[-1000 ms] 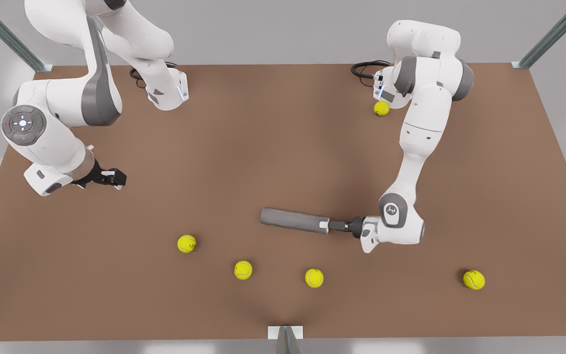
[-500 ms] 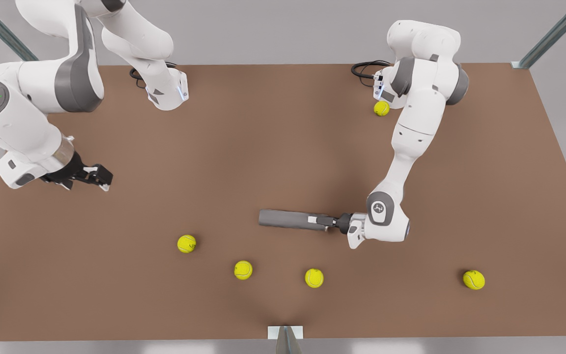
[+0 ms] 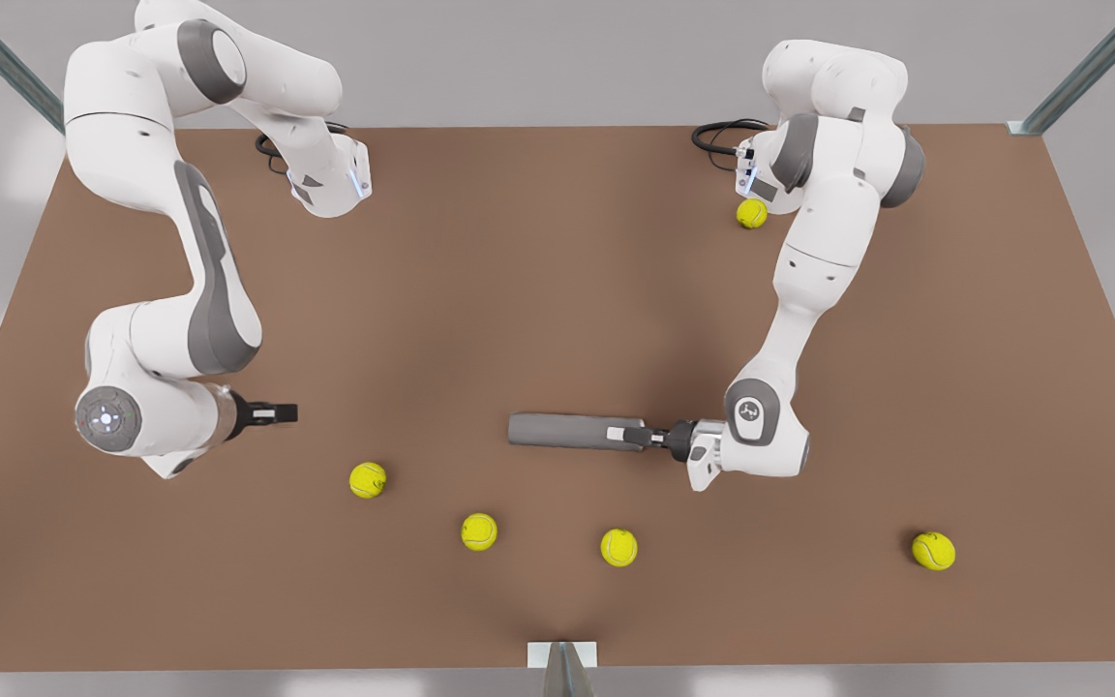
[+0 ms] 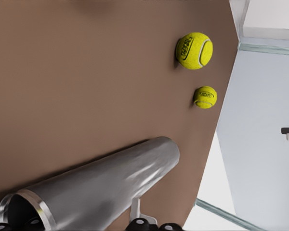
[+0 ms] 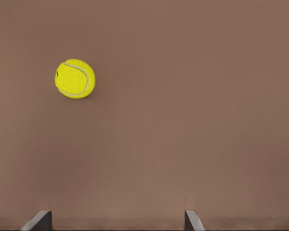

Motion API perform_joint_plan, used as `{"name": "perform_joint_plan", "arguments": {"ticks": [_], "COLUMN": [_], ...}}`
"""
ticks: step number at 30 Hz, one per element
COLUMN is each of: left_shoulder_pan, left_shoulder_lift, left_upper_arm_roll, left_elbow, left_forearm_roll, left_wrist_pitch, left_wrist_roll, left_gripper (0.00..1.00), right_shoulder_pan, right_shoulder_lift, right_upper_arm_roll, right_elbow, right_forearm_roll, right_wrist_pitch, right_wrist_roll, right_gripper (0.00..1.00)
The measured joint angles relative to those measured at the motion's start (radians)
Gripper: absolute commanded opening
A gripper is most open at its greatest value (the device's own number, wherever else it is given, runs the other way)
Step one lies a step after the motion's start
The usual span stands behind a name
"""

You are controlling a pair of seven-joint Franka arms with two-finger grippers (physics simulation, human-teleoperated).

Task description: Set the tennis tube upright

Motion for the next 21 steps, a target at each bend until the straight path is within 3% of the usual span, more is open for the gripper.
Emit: {"name": "perform_joint_plan", "arguments": {"ticks": [6,14,19,21], "left_shoulder_pan": [0.0,0.0,0.0,0.0], "left_shoulder_lift": [-0.01,-0.034,-0.049,-0.052], "left_upper_arm_roll": [0.002,0.006,0.005,0.005], "left_elbow": [0.0,0.0,0.0,0.0], "left_forearm_roll": [0.0,0.008,0.019,0.024], "left_wrist_pitch": [-0.013,-0.057,-0.074,-0.082], "left_wrist_roll": [-0.02,-0.043,-0.066,-0.075], "left_gripper": [0.5,0.5,0.46,0.43], "right_shoulder_pan": [0.011,0.006,0.019,0.009], "right_shoulder_lift": [0.003,0.006,-0.028,-0.034], "right_upper_arm_roll": [0.0,0.001,0.006,0.003], "right_elbow": [0.001,0.003,0.12,0.148], "right_forearm_roll": [0.009,0.015,0.029,-0.066], "right_wrist_pitch": [-0.012,-0.011,-0.042,-0.033], "right_wrist_roll": [0.013,0.008,-0.001,0.003], "right_gripper": [1.0,1.0,1.0,1.0]}}
